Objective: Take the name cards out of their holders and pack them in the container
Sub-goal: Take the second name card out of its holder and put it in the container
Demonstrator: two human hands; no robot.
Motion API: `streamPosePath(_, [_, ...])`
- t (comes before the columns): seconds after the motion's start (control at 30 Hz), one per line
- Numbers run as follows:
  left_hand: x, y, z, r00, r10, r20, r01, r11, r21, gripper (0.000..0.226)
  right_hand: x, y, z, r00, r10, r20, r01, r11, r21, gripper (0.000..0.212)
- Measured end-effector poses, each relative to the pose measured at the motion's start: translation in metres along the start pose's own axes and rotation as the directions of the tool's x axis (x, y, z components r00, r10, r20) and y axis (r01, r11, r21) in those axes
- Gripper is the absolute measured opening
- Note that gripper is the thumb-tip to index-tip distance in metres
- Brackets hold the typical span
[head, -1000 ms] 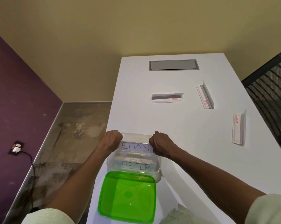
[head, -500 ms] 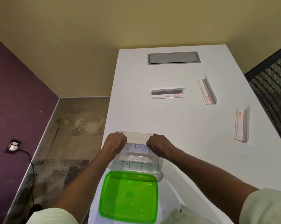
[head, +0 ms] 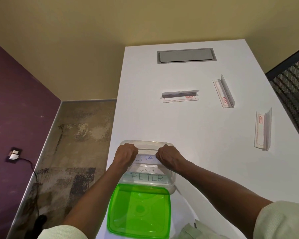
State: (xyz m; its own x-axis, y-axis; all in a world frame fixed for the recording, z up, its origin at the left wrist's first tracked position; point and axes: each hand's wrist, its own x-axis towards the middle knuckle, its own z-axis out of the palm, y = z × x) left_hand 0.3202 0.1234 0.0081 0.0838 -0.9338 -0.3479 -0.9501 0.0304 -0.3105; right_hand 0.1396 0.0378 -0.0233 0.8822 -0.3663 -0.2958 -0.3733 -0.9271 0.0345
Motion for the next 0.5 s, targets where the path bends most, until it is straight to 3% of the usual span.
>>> streamPosePath(0.13, [0.0000, 0.0014, 0.0051, 0.993, 0.039, -0.111, -0.045, 0.998, -0.049, 0.037, 0.0014, -0.0018, 0.0011, 1.000, 0.008, 0.017, -0.008, 1.000, 0.009, 0.029])
streamPosePath(0.27, [0.0034, 0.0065, 0.0082, 0.999, -0.018, -0.031, 0.015, 0.995, -0.097, 0.037, 0.0031, -0.0018, -0.0009, 0.997, 0.046, 0.056, -0.048, 0.998, 0.043, 0.029])
streamPosePath(0.5, [0.0067, 0.0078, 0.0113, 0.999, -0.035, -0.036, 0.031, 0.996, -0.084, 0.037, 0.0031, -0.0041, -0.0009, 0.996, 0.070, 0.061, -0.074, 0.995, 0.064, 0.028])
